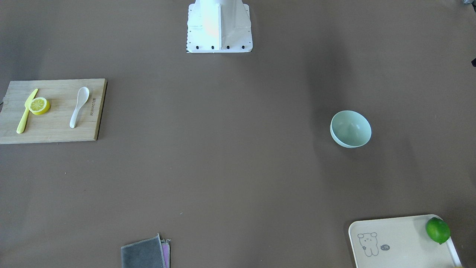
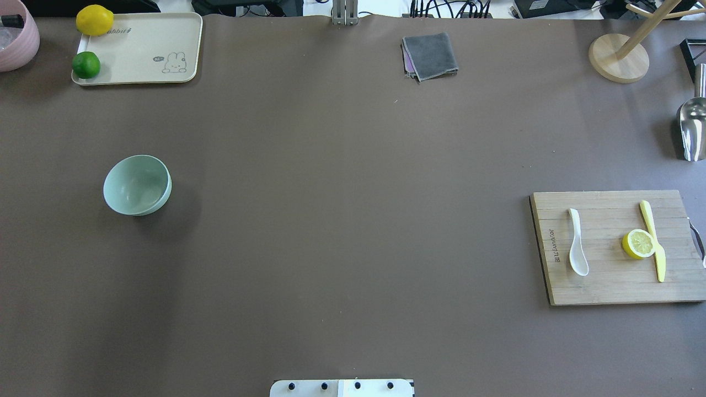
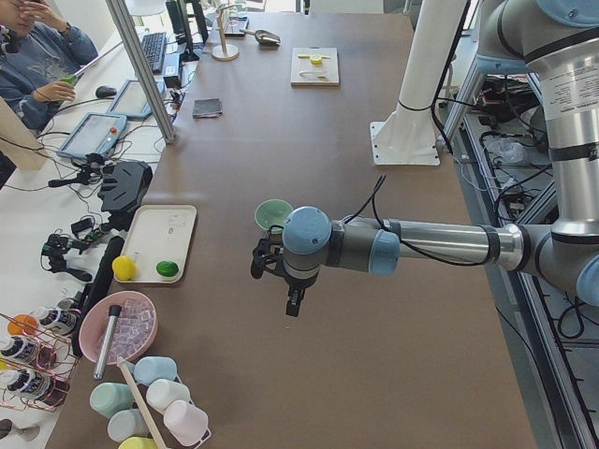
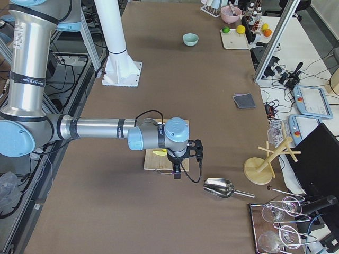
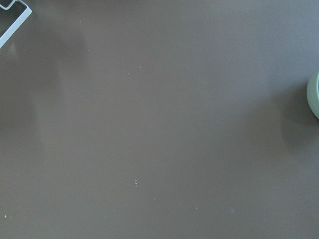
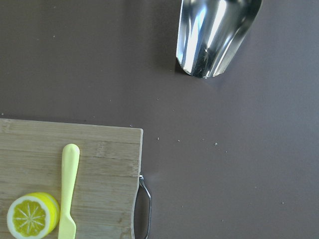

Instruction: Place spoon in bowl

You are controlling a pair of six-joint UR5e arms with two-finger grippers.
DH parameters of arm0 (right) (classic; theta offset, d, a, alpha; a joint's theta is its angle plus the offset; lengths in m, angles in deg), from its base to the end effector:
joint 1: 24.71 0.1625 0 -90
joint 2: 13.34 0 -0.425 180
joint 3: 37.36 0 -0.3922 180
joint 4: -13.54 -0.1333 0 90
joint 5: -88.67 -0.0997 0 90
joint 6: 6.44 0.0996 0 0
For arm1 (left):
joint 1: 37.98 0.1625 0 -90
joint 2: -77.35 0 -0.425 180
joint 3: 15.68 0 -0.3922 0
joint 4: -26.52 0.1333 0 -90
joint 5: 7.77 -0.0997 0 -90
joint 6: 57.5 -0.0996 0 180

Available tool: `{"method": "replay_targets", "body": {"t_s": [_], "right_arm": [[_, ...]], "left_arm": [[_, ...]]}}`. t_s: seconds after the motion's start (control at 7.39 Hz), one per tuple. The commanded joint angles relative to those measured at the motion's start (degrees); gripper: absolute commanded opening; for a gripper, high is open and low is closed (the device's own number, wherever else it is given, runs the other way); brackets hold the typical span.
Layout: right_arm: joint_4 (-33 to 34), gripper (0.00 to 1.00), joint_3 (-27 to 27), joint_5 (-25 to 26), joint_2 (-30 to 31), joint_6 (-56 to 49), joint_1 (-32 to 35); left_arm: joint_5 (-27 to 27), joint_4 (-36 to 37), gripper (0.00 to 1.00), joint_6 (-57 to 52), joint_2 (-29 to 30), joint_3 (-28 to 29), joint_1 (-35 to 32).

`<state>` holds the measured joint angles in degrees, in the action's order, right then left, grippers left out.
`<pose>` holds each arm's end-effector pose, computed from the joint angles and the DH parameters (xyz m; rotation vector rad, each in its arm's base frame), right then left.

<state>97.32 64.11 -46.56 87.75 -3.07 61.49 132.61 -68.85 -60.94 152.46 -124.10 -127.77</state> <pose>0.0348 -0.4208 0.6352 0.0596 -0.7938 -0.0526 -0.0551 -0.3908 0.5964 0.1699 0.8735 0.1277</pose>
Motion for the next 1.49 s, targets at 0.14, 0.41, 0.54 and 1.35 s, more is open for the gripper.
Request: {"method": "replay_targets", "body": {"t_s": [0.14, 0.41, 0.54, 1.35], "right_arm": [[-0.01, 1.00, -0.38, -0.13, -0.62, 1.46, -0.06], [-0.01, 1.00, 0.23, -0.39, -0.54, 1.55, -0.06], [-0.01, 1.00, 0.14, -0.39, -0.54, 1.55, -0.06], [-0.01, 1.00, -0.39, -0.30, -0.54, 1.46, -0.15]], "left_arm": [[-0.63, 0.27, 0.98, 0.10, -0.13, 0.21, 0.15], [-0.72, -0.35, 0.98, 0.01, -0.75, -0.39, -0.20], [-0.46, -0.78, 0.98, 0.27, -0.75, -0.48, -0.47], [1.73, -2.55, 0.98, 0.71, -0.84, -2.24, -1.69]]}}
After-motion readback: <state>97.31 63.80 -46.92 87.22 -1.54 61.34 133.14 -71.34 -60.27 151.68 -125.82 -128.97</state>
